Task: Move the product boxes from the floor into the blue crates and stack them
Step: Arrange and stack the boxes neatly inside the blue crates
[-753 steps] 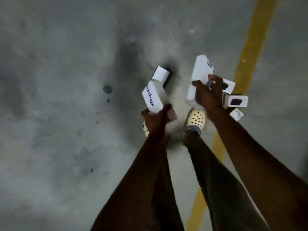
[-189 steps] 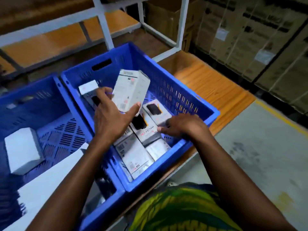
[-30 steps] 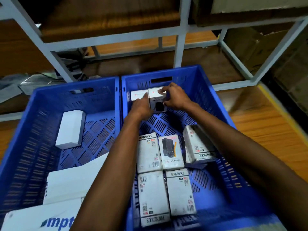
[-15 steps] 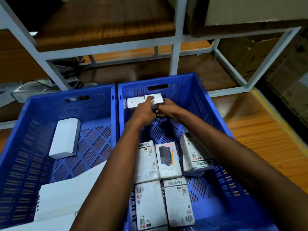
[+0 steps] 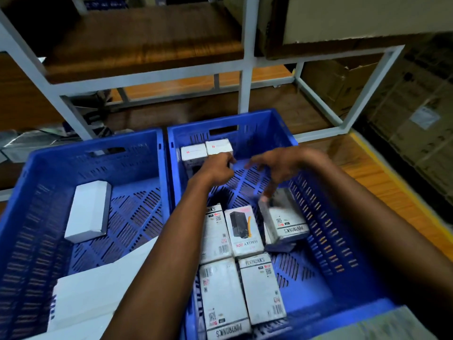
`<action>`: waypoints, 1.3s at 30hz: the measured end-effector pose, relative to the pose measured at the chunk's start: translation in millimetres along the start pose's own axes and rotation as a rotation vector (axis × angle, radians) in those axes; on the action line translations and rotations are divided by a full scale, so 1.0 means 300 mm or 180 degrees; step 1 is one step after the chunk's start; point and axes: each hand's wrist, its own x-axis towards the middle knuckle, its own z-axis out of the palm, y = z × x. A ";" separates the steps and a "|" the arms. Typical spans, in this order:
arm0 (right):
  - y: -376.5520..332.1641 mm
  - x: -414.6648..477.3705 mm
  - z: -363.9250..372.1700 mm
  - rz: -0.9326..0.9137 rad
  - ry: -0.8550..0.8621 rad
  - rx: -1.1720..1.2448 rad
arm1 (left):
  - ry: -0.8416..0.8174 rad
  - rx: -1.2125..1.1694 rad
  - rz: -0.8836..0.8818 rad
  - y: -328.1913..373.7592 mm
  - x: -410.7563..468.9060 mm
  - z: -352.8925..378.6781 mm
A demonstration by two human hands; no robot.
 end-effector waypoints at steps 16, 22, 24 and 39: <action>0.115 -0.032 0.107 -0.0767 0.1354 0.1372 | -0.0043 -0.1574 -0.0123 0.052 -0.045 -0.002; 0.045 0.024 0.148 -0.1344 0.3022 0.3411 | -0.1292 -0.4374 0.0113 0.068 -0.087 -0.083; 0.035 0.049 0.152 -0.1292 0.3092 0.3499 | -0.0934 -0.4182 0.0141 0.082 -0.100 -0.078; 0.033 0.096 0.174 -0.0992 0.4456 0.1312 | 0.0052 -0.4382 -0.0140 0.091 -0.053 -0.073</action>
